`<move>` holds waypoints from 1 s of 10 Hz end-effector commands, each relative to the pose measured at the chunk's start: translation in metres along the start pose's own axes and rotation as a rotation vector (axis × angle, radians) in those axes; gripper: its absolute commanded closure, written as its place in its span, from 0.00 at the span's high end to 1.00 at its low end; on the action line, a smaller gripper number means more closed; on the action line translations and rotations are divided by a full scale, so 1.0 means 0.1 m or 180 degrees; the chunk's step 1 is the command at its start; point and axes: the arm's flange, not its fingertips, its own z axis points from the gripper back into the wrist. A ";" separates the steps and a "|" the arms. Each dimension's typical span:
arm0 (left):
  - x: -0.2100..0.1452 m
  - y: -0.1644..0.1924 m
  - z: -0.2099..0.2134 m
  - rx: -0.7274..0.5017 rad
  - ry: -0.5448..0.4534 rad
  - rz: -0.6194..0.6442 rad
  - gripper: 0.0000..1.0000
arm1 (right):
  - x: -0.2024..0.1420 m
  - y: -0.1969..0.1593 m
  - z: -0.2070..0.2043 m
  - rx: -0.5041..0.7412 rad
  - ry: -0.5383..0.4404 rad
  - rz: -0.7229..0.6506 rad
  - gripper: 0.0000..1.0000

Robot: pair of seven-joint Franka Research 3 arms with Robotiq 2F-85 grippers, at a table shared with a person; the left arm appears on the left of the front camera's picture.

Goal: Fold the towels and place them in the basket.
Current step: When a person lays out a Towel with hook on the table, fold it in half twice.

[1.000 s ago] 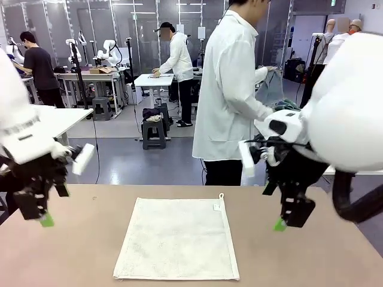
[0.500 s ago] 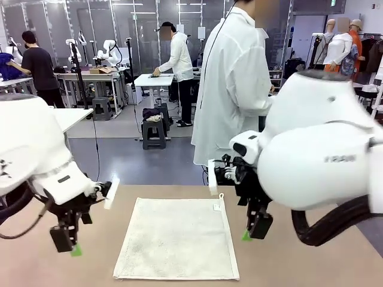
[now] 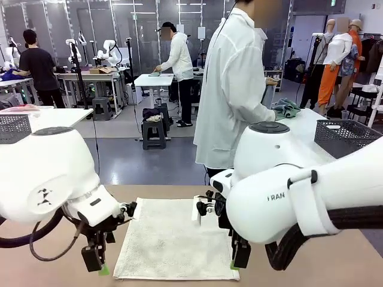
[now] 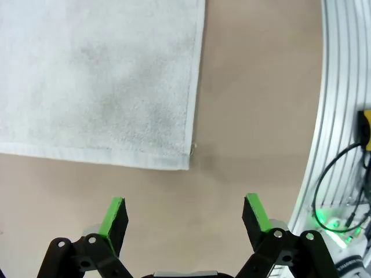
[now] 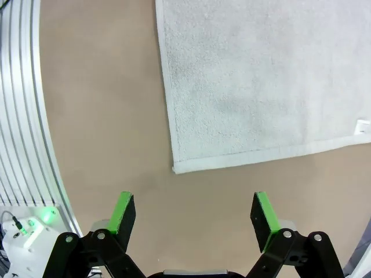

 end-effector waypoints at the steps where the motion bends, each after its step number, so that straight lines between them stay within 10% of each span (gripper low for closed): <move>1: -0.06 -0.29 -0.23 0.0055 0.0051 0.0012 1.00 | -0.39 0.67 -0.27 -0.0200 0.0064 -0.0034 1.00; 10: 0.17 -0.12 -0.33 -0.0059 0.0125 -0.0094 1.00 | 0.06 0.06 -0.16 0.0003 0.0184 0.0028 1.00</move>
